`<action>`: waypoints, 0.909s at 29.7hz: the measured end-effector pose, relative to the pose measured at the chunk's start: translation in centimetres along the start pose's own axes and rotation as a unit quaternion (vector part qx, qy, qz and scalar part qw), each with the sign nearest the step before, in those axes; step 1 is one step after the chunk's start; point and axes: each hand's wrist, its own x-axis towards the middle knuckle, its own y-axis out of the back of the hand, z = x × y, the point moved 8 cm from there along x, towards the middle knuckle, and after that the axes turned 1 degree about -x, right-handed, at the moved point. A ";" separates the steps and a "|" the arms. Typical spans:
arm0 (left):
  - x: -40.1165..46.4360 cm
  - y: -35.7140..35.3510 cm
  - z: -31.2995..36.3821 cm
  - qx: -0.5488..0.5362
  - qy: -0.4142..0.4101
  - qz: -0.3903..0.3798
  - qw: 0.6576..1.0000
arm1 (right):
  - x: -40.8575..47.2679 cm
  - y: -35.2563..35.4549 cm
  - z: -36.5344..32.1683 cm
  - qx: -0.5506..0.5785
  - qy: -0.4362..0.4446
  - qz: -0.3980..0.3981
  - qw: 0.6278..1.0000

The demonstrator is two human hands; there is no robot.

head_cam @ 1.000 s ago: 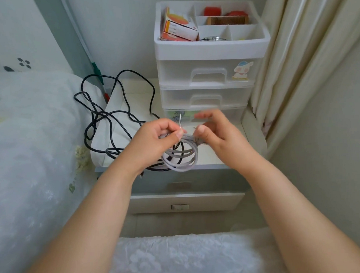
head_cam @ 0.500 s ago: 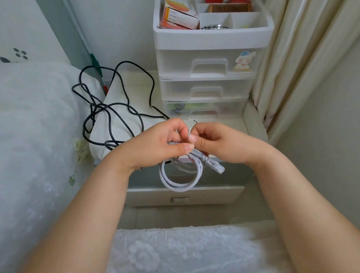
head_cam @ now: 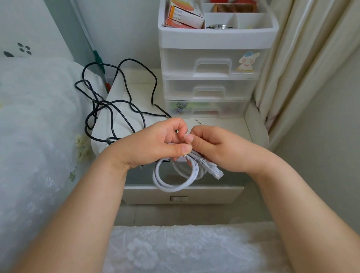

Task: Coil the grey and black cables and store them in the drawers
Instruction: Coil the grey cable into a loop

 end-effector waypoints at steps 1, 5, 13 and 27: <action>0.0 0.1 0.0 -0.002 -0.002 0.004 1.000 | 0.0 0.2 0.0 0.003 0.001 0.010 1.000; 0.0 0.4 0.2 0.009 -0.001 0.006 1.000 | 0.0 0.1 0.5 0.089 -0.002 -0.025 0.996; -0.1 -0.6 -0.2 0.028 0.029 -0.059 0.997 | 0.4 -0.8 1.3 0.229 0.007 -0.097 0.969; 0.0 -0.1 -0.5 0.047 0.040 -0.038 0.997 | 1.0 -0.4 1.7 0.235 0.022 -0.037 0.971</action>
